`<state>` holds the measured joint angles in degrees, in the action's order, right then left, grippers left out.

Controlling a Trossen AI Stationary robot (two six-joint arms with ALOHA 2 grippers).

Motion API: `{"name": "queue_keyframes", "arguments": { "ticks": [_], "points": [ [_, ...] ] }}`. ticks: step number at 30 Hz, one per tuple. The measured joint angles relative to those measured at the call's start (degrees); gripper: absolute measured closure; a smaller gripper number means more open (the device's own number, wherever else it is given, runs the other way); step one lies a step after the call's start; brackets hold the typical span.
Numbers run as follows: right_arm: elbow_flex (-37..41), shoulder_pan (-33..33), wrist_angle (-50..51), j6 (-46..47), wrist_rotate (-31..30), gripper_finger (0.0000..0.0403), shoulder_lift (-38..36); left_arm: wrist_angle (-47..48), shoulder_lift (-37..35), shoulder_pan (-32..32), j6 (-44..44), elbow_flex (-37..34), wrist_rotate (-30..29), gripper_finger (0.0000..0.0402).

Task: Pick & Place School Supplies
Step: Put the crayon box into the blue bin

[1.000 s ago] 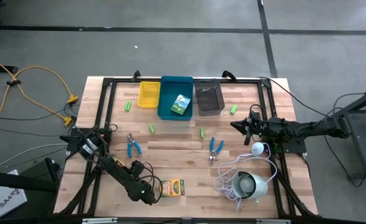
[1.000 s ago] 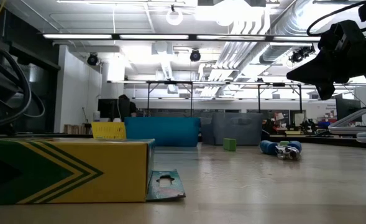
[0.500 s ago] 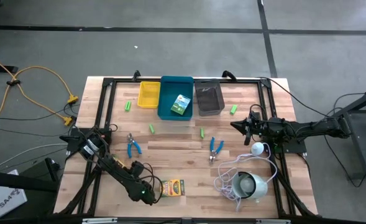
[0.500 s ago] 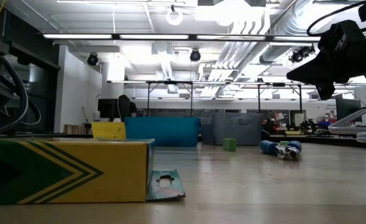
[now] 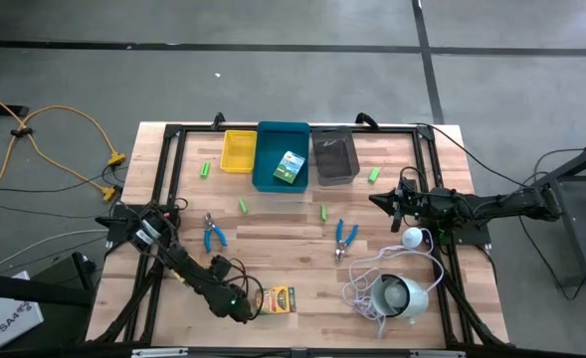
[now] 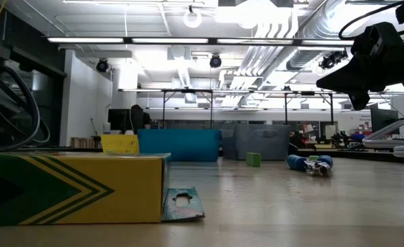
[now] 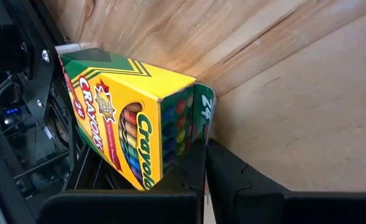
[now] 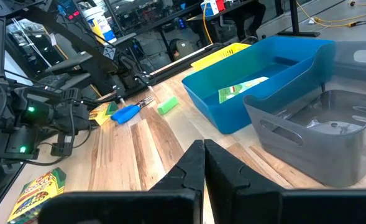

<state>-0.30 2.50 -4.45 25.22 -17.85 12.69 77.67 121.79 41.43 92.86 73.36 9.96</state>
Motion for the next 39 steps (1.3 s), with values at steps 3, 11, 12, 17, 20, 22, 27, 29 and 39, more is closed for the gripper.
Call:
{"name": "queue_keyframes", "arguments": {
  "ticks": [3,11,12,17,20,22,27,29,39],
  "points": [
    [-0.01,-0.02,0.00,0.00,-0.01,0.0400,0.01,-0.27,-1.05,-0.29,0.04,0.05,0.11,0.0400],
    [-0.01,0.00,0.00,0.01,-0.02,0.0400,0.00,-1.25,-4.06,-2.04,-0.01,0.24,-0.50,0.0401],
    [0.00,0.00,0.00,0.00,-0.02,0.0400,0.00,-1.13,-4.31,-2.25,-0.02,0.25,-0.69,0.0401],
    [0.01,0.00,0.00,0.00,0.00,0.0400,0.00,-0.43,-5.89,-3.13,-0.23,1.15,-1.59,0.0401],
    [-0.01,0.00,0.00,-0.01,0.00,0.0400,0.02,0.76,-6.76,-3.15,-0.26,2.17,-2.90,0.0401],
    [0.00,-0.01,0.00,-0.01,-0.01,0.0400,0.01,2.24,-7.28,-3.17,-0.26,3.09,-3.28,0.0401],
    [0.00,-0.02,0.00,0.00,-0.02,0.0400,0.00,4.46,-8.53,-3.40,-1.16,5.26,-4.07,0.0401],
    [-0.01,0.00,0.00,0.01,-0.02,0.0400,0.02,4.73,-9.19,-3.57,-1.61,6.12,-4.49,0.0401],
    [0.01,0.00,0.00,-0.01,-0.02,0.0400,0.00,5.95,-12.32,-4.33,-3.06,7.92,-6.22,0.0401]
  ]
}}
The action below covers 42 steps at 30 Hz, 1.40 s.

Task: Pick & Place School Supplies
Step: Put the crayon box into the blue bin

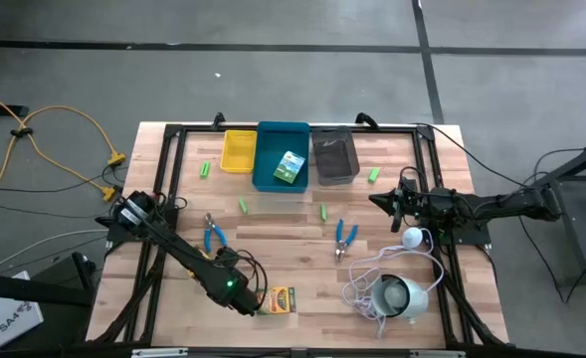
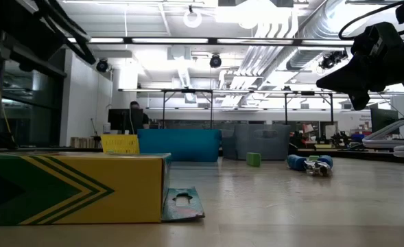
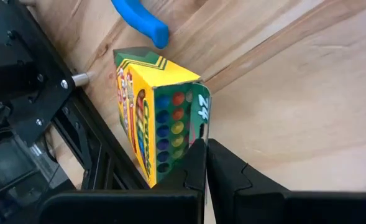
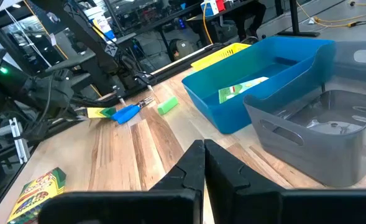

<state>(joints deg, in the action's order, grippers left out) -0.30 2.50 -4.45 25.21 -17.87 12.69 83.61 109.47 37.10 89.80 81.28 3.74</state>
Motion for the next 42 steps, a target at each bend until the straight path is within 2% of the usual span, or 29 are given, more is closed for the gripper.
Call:
{"name": "queue_keyframes", "arguments": {
  "ticks": [6,23,32,42],
  "points": [
    [-0.02,0.00,0.00,0.00,0.02,0.0400,0.02,-0.02,-1.59,0.02,-0.88,0.70,2.00,0.0401],
    [0.00,0.00,0.00,0.00,0.02,0.0400,0.02,0.00,-4.83,0.20,-3.28,7.63,1.65,0.0401],
    [0.00,-0.01,0.00,0.00,0.00,0.0400,0.00,-0.07,-4.85,-1.00,-7.50,11.45,-1.79,0.0401],
    [0.00,0.00,0.00,0.02,0.00,0.0400,0.02,0.63,-4.85,-6.71,-16.53,14.75,-5.65,0.0401]
  ]
}}
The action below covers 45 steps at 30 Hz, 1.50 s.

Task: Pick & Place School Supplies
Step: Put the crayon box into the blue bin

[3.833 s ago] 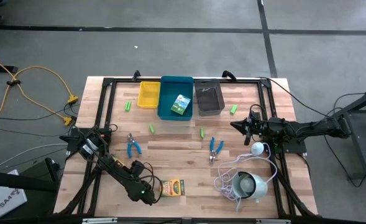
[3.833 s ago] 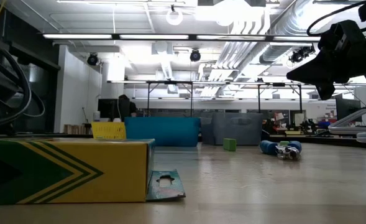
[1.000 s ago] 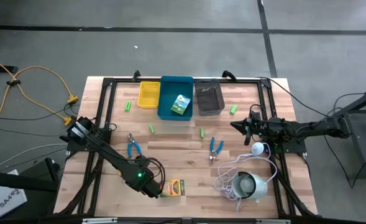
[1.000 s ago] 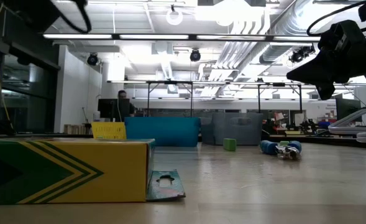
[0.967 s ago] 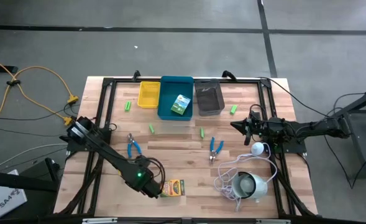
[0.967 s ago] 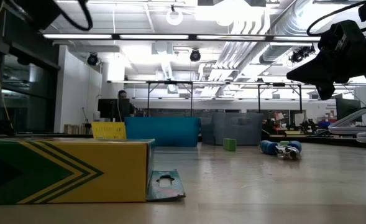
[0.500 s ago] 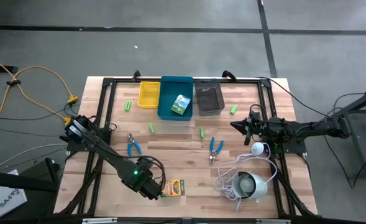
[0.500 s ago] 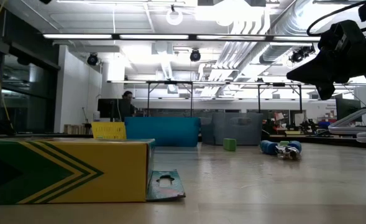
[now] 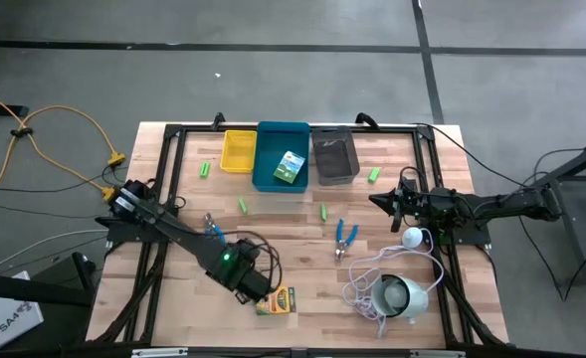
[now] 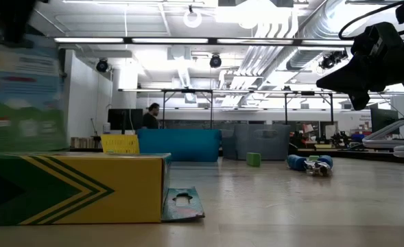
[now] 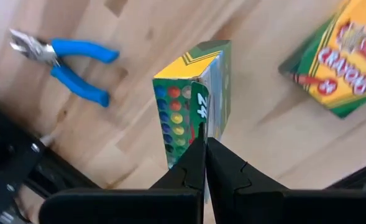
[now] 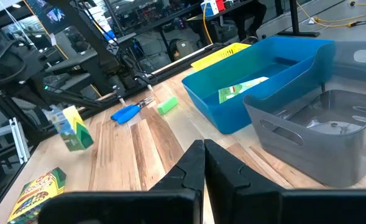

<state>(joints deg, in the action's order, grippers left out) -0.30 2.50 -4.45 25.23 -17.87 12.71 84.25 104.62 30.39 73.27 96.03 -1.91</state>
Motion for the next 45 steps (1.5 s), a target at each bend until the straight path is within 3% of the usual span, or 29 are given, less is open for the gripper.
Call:
{"name": "queue_keyframes", "arguments": {
  "ticks": [16,29,45],
  "points": [
    [0.00,0.00,0.00,0.00,0.00,0.0400,-0.02,2.19,0.00,-12.96,-13.35,2.38,-5.78,0.0401],
    [0.00,0.00,0.00,0.00,0.02,0.0400,-0.02,2.12,0.00,-19.73,-22.01,6.14,-9.10,0.0401],
    [0.00,0.00,0.00,0.00,0.00,0.0400,0.00,1.91,0.02,-25.89,-25.42,7.13,-10.43,0.0401]
  ]
}}
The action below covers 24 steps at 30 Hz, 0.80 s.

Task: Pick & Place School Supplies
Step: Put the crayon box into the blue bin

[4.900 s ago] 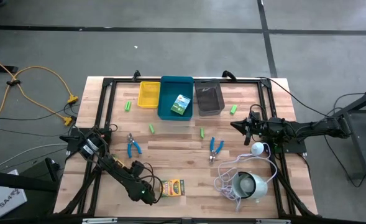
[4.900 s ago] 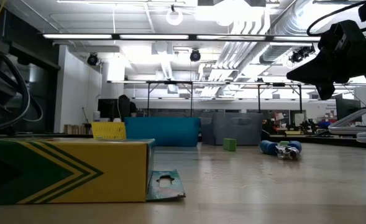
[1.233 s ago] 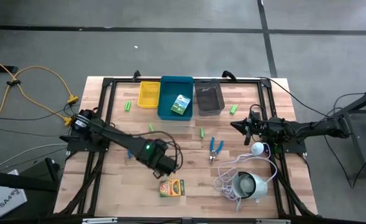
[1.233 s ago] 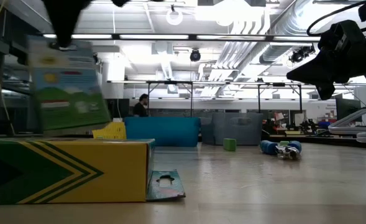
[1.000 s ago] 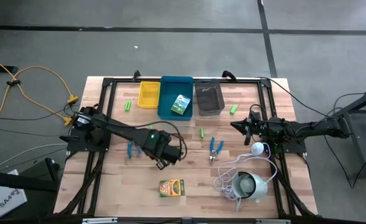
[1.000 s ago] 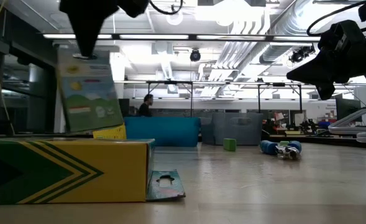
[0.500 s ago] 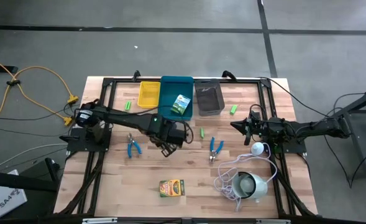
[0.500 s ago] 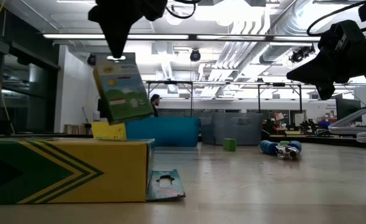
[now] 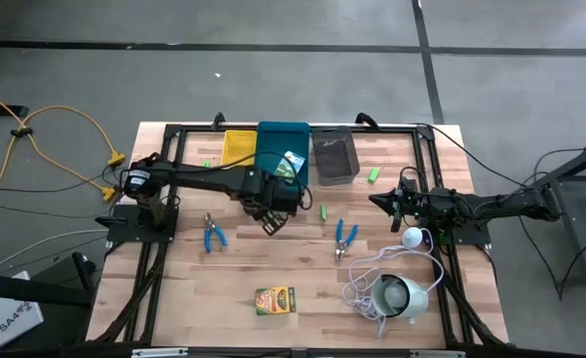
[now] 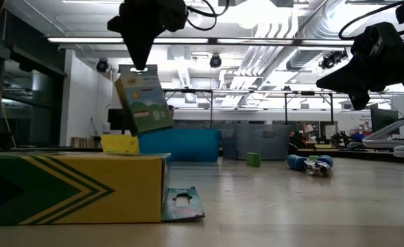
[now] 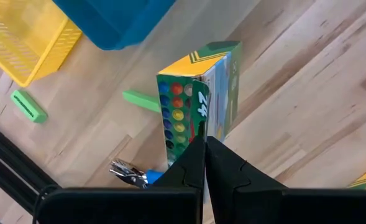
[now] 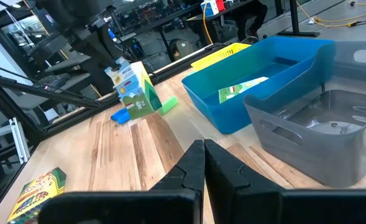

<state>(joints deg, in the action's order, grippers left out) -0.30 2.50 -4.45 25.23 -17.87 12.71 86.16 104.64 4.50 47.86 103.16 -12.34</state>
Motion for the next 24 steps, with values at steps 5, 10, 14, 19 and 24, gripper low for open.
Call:
{"name": "queue_keyframes", "arguments": {
  "ticks": [5,10,14,19,24],
  "points": [
    [0.00,0.00,0.00,-0.01,0.02,0.0400,-0.02,0.03,0.03,-0.86,-1.80,2.47,0.03,0.0401],
    [-0.01,0.00,0.00,-0.02,0.00,0.0400,-0.01,-0.07,0.02,-2.59,-3.54,5.34,0.05,0.0401],
    [-0.01,-0.01,0.00,-0.01,0.00,0.0400,-0.01,-0.04,0.02,-4.82,-5.41,6.78,0.10,0.0401],
    [-0.02,-0.01,0.00,-0.01,0.02,0.0400,-0.01,-0.05,0.02,-8.47,-8.03,8.11,0.30,0.0401],
    [0.00,-0.01,0.00,-0.02,0.00,0.0400,-0.02,-0.28,0.02,-12.80,-12.18,9.34,1.29,0.0401]
  ]
}}
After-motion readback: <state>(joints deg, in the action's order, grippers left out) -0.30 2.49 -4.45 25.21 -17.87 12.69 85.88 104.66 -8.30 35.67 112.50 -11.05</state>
